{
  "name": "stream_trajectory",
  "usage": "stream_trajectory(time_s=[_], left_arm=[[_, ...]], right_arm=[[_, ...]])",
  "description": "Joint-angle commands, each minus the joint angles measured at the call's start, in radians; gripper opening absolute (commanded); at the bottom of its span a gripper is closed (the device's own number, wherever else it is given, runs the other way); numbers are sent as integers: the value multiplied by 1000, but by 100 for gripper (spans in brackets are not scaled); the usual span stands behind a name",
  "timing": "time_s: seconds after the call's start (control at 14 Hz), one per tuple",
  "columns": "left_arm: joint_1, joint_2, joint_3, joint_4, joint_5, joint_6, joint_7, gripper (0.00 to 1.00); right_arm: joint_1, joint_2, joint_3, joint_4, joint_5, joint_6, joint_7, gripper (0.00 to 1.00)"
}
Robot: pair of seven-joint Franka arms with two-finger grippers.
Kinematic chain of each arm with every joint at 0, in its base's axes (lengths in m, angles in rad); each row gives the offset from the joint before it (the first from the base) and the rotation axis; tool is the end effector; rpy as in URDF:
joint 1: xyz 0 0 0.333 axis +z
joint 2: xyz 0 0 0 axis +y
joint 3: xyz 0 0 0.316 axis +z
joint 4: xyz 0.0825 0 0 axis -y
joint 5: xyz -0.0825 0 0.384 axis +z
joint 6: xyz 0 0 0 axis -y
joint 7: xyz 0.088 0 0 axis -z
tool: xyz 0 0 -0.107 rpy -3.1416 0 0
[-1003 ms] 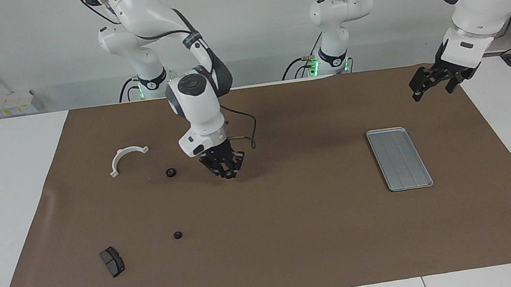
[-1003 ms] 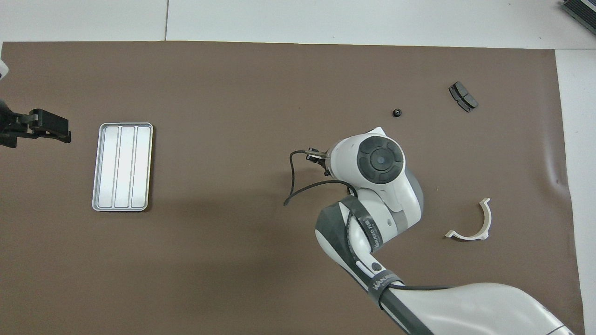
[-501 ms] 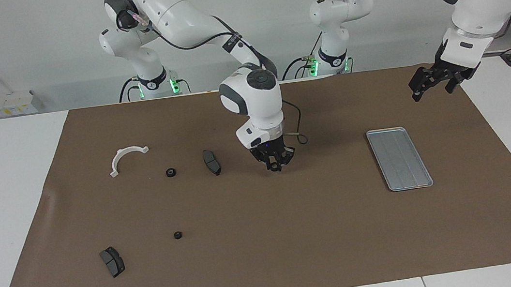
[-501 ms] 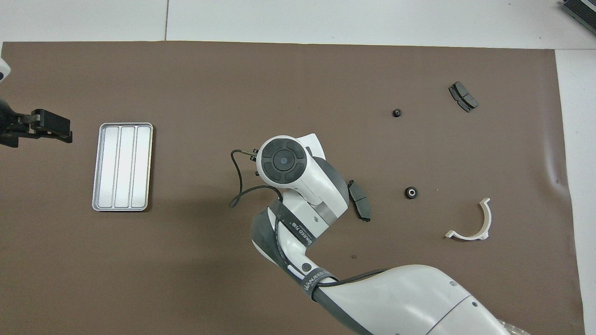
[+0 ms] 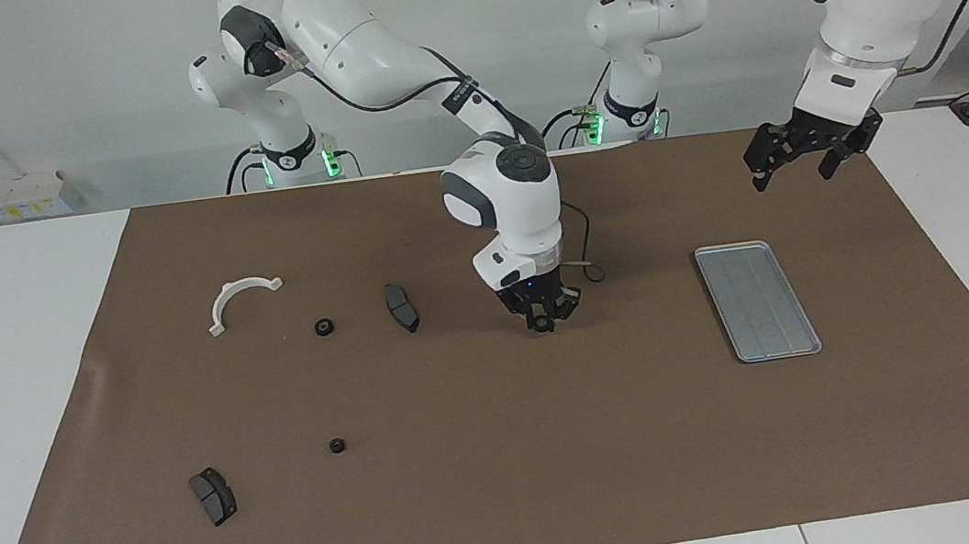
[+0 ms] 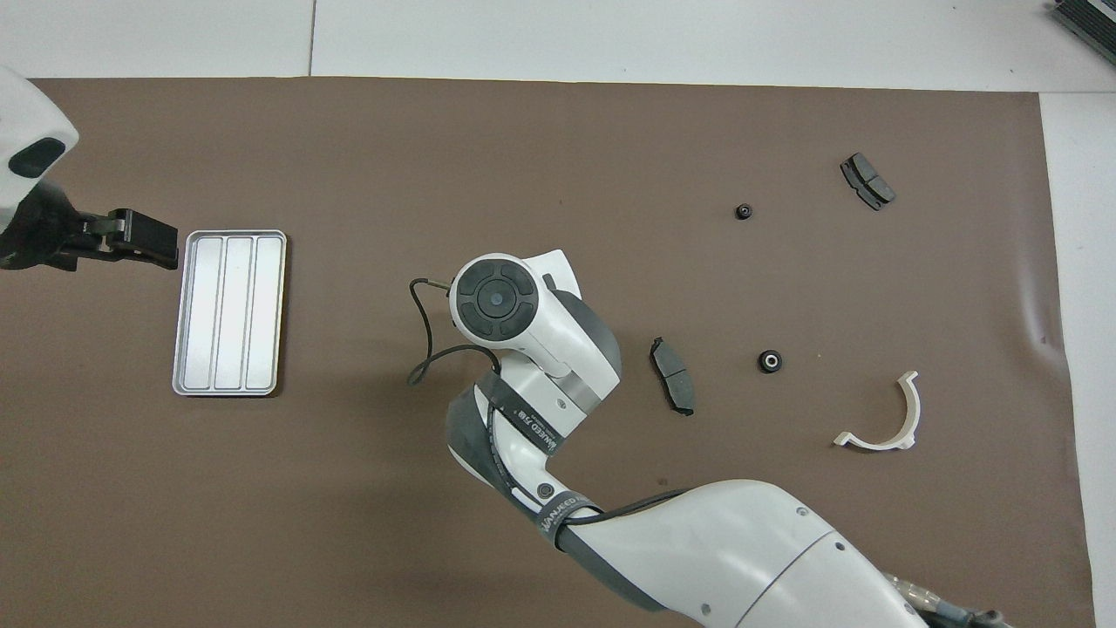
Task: Pick bearing gear from pile to tray
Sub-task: 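Carry the bearing toward the tray and set it down with the right gripper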
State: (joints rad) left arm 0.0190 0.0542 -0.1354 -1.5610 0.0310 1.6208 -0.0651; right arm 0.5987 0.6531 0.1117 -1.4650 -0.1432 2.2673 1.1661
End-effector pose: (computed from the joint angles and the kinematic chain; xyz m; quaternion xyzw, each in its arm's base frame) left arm 0.5720 -0.0616 0.6032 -0.9996 0.0263 -0.0041 0.0115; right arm 0.5668 0.4624 0.3140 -0.9768 0.1982 -0.0659 0.0470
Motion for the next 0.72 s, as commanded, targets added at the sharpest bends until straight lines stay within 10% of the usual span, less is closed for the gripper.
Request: stream_trajectory(time_s=[0.0,0.36,0.64], left_arm=[[-71,-13,13,-28,-16,37,-79,100],[-140,32,11,-34,-19,116,-191,100],[-209,81,13,-25,-22,180,-304,100]], right_arm=[[4,10,2,20,-19,-11,23,30],[0,7,0,20,-21,-21,18,90],[-45,-59,-6,-96,-19,-8,-69,94]])
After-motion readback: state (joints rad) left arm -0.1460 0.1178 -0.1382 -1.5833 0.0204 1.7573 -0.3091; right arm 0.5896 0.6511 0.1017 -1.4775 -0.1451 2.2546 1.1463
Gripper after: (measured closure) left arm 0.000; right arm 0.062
